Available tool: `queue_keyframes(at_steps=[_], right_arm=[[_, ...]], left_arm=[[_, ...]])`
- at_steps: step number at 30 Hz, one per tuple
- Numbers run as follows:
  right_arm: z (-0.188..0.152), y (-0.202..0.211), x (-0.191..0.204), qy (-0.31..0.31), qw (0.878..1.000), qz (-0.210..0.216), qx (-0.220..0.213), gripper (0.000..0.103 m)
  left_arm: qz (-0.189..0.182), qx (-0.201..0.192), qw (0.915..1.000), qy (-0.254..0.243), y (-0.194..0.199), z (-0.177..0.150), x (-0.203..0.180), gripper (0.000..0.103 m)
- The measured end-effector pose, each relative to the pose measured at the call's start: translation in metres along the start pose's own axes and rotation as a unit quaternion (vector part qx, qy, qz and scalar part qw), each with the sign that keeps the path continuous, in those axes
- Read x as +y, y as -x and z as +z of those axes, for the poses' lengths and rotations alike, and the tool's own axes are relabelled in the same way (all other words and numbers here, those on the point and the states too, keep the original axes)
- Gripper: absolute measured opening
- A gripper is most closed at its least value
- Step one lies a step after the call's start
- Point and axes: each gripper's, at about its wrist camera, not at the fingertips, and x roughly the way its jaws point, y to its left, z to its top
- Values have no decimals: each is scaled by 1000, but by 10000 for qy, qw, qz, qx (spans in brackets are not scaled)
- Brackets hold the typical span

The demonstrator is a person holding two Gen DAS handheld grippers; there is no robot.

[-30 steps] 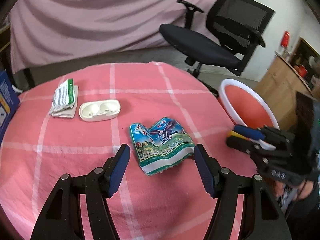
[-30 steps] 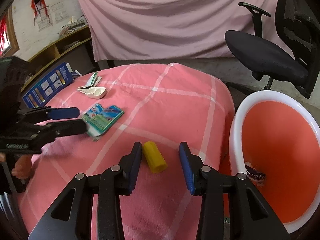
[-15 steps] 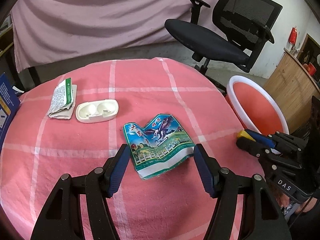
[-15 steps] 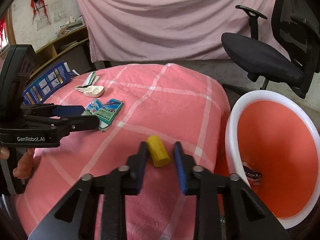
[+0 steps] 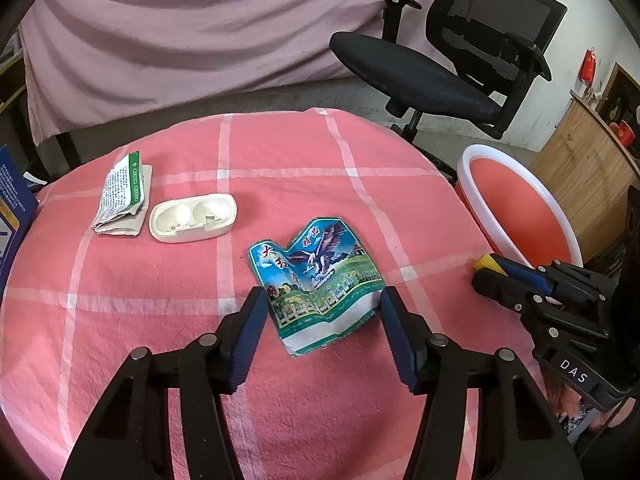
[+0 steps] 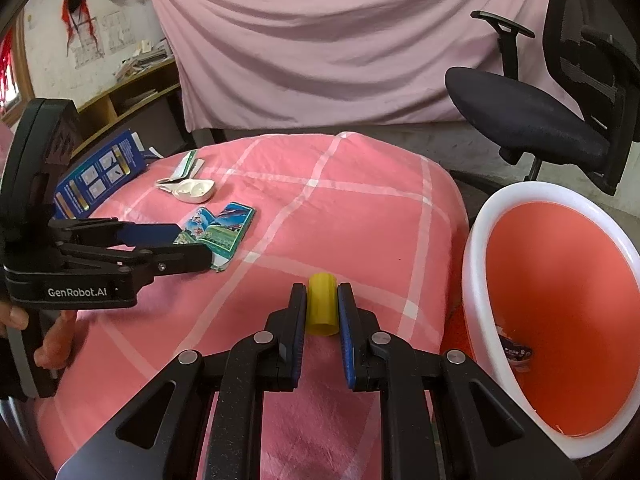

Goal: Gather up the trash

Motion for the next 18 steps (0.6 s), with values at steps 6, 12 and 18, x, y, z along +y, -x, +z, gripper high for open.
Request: queue_keyframes(at_steps=[6, 12, 18], right_arm=[[1, -1, 1, -34, 10000, 37, -30, 14], [2, -4, 4, -20, 10000, 80, -28, 14], [2, -3, 4, -54, 9999, 119, -44, 14]], left_arm=[[-66, -138, 9999, -49, 3, -2, 0, 24], [-60, -177, 9995, -244, 2, -4, -9, 5], [-74, -209, 9995, -209, 2, -5, -9, 5]])
